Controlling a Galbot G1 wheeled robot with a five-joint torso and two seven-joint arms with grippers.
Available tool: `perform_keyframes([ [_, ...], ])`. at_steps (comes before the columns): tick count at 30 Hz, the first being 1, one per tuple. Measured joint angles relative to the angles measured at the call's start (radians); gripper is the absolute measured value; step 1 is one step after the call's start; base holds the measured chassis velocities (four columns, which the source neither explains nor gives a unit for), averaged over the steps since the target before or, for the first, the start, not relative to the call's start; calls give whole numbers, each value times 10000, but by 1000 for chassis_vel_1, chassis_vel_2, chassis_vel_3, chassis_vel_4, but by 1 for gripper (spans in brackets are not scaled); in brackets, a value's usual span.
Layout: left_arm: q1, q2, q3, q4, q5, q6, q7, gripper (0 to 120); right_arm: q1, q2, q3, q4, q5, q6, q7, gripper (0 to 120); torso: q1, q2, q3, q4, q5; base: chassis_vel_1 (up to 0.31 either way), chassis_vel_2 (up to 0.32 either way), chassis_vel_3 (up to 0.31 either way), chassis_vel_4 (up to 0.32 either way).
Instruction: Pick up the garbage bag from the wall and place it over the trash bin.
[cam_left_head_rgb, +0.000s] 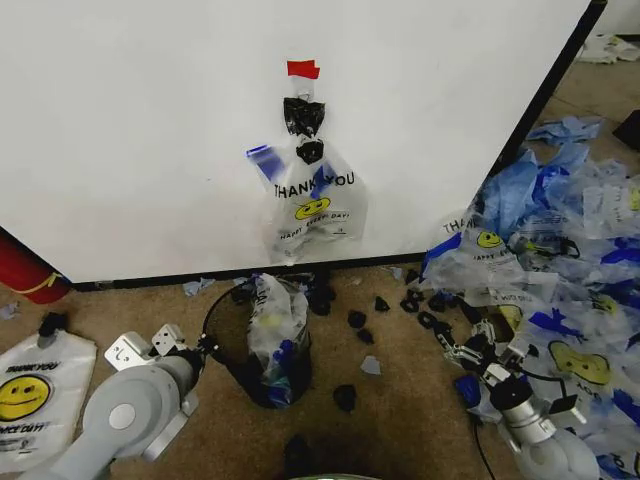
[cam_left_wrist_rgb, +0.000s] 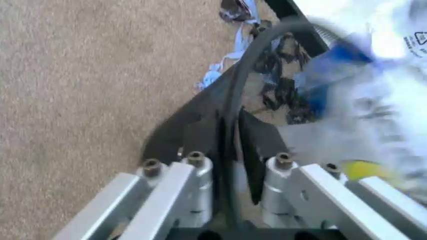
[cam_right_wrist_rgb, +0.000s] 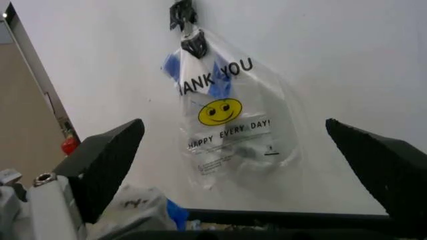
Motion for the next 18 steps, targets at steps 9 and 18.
perform_keyframes([
  [9, 259, -376, -77, -373, -106, 199, -212, 47, -25, 42, 7, 23, -32, 12, -15, 100, 0, 0, 0, 0, -2, 0, 0, 0, 0],
  [18, 306, -137, -352, -533, 17, 226, -362, 81, -171, -9, -130, 405, 201, -217, 238, 100, 0, 0, 0, -1, 0, 0, 0, 0, 0],
])
